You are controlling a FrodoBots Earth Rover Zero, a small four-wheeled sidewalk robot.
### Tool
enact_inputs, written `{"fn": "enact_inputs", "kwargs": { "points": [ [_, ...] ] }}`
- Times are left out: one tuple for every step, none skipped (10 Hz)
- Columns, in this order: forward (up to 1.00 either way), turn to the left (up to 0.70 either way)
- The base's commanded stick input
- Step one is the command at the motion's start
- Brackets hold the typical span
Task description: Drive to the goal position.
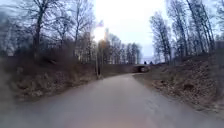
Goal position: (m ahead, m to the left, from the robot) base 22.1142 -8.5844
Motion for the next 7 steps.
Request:
{"fn": "enact_inputs", "kwargs": {
  "points": [
    [1.00, 0.00],
    [1.00, 0.00],
    [1.00, 0.00],
    [1.00, 0.00],
    [1.00, 0.00],
    [1.00, 0.00],
    [1.00, 0.00]
  ]
}}
